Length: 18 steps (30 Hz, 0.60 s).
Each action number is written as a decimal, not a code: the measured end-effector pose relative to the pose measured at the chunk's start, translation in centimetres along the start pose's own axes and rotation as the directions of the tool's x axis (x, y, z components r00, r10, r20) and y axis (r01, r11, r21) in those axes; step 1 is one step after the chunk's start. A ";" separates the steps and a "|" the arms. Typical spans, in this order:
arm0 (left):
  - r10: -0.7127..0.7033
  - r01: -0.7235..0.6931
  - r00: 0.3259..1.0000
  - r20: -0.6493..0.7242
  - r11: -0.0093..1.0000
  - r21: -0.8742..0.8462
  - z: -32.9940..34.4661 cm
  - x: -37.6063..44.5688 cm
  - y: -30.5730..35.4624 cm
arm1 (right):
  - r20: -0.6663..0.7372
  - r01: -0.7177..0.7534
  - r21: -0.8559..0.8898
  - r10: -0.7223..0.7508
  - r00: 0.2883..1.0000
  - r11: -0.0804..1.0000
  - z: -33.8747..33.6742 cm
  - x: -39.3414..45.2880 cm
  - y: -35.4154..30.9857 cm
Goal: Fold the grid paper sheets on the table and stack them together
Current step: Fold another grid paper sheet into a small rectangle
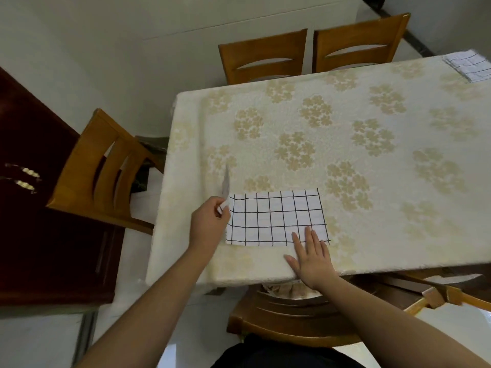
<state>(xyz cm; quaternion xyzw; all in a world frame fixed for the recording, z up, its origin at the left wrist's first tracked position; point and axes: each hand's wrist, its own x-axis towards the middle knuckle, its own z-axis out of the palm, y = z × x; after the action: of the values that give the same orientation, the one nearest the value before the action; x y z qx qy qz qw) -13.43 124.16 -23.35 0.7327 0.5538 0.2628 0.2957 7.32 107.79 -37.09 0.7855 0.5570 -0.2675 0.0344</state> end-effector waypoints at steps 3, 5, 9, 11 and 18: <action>0.076 -0.077 0.996 0.049 0.997 0.013 3.1 -0.6 1.7 | -0.009 0.036 0.012 -0.036 0.999 0.999 -0.4 -0.1 0.6; 0.089 -0.090 0.993 0.081 0.996 0.010 5.1 -0.9 3.0 | -0.030 0.053 0.028 -0.052 0.998 0.998 -0.5 -0.2 1.2; 0.134 -0.144 0.976 0.173 0.988 0.047 9.0 -1.7 5.3 | -0.097 0.087 0.194 -0.069 0.993 0.977 -0.8 0.0 2.6; 0.147 -0.164 0.964 0.220 0.984 0.062 10.8 -2.1 6.2 | -0.149 0.106 0.347 -0.057 0.987 0.932 -1.2 0.1 3.3; 0.199 -0.246 0.930 0.309 0.962 0.120 16.0 -3.0 7.2 | -0.017 -0.044 0.813 0.100 0.995 0.580 -5.0 0.5 4.2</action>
<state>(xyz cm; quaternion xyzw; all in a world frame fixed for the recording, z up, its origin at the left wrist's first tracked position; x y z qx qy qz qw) 1.95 117.49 -29.30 0.8427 0.4356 0.1387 0.2845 13.08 108.44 -34.11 0.7443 0.3418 -0.4664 -0.3341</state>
